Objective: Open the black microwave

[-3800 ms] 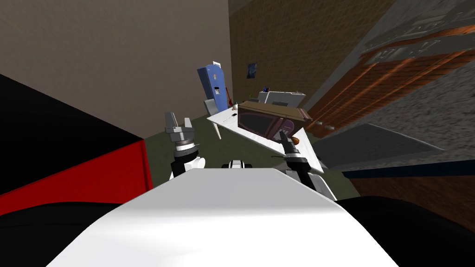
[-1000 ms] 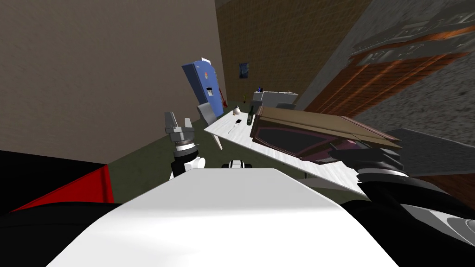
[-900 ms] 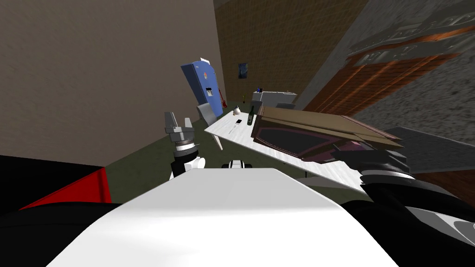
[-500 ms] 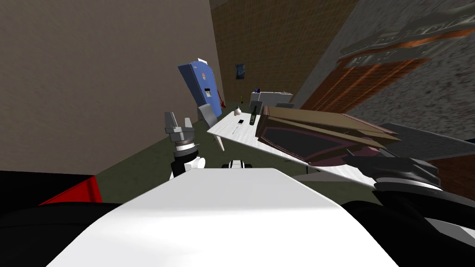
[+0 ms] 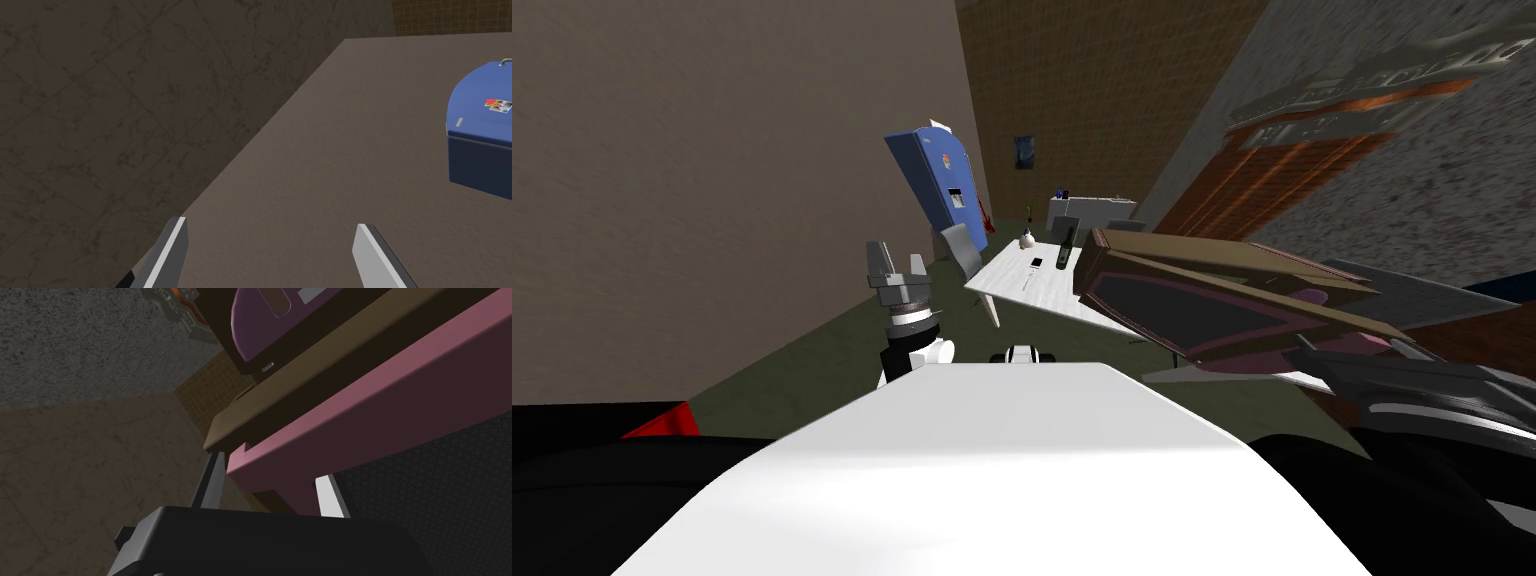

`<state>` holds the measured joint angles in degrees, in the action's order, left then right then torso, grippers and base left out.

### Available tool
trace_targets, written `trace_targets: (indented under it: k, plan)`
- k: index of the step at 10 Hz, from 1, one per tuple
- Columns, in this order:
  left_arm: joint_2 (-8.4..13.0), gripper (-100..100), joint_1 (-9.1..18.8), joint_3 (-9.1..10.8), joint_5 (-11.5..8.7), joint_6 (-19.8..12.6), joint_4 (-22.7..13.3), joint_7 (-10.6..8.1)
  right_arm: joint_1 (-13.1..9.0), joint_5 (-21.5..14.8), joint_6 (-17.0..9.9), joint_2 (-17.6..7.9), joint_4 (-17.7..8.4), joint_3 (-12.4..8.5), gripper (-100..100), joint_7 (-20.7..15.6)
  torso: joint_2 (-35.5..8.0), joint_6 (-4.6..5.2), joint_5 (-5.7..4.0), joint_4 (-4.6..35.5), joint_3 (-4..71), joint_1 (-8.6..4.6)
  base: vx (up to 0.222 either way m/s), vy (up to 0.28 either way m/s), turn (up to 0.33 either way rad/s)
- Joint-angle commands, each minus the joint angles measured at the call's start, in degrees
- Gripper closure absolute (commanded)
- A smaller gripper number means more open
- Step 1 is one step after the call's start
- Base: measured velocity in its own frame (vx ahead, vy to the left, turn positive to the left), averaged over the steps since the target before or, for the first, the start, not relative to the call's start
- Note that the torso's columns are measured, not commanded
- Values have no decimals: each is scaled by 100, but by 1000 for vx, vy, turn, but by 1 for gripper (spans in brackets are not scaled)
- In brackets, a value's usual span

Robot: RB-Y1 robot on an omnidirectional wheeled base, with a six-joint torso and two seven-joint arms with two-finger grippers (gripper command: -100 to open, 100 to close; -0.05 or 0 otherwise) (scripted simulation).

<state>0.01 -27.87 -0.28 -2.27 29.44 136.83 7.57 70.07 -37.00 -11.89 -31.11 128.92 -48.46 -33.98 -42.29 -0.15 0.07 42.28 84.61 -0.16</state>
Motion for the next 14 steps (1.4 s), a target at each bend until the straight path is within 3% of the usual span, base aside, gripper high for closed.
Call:
trace_targets:
  k: [1,9,10,14]
  plan:
    - [-1,0,-1,-1,0,0,0,0,86,41,-127,99,-79,-61,100,9,5,31,-6,-1,-3,27,83,203,-117]
    - [-1,0,-1,-1,0,0,1,0,429,207,-636,497,-393,-304,100,45,22,-2,-11,-11,10,16,90,216,-103]
    - [-1,0,-1,-1,0,0,1,0,416,209,-608,470,-371,-296,100,52,15,4,-6,-8,7,17,34,97,-52]
    - [-1,0,-2,-1,0,1,1,0,615,334,-970,749,-606,-400,100,70,31,-7,2,-11,16,40,163,213,-115]
